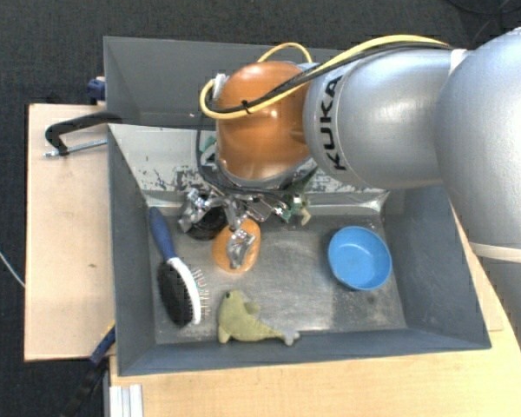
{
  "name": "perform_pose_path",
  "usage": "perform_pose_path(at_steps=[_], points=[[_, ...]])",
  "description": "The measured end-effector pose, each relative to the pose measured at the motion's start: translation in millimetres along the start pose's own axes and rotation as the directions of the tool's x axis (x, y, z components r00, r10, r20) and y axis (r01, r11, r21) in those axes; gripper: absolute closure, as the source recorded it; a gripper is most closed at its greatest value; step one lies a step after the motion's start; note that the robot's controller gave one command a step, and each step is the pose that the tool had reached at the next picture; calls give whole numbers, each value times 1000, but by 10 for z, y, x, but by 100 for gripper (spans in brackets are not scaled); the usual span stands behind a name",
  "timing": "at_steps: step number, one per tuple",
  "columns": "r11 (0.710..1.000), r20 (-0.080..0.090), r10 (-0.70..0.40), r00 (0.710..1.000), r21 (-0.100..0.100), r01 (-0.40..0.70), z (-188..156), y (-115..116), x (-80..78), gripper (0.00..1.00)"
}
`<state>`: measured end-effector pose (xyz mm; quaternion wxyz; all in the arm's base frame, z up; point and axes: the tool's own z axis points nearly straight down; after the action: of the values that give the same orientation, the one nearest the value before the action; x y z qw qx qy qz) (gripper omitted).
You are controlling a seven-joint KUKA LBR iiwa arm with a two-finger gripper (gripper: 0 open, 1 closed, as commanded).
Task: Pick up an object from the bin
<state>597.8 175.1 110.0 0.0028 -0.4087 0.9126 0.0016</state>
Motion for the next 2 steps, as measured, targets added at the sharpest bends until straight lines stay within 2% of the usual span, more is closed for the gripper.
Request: perform_pose_path(at_steps=[1, 2], points=[[919, -1, -395, 919, 1, 395, -75, 9, -35, 0], [861, -5, -508, 861, -1, 508, -40, -328, 293, 0]])
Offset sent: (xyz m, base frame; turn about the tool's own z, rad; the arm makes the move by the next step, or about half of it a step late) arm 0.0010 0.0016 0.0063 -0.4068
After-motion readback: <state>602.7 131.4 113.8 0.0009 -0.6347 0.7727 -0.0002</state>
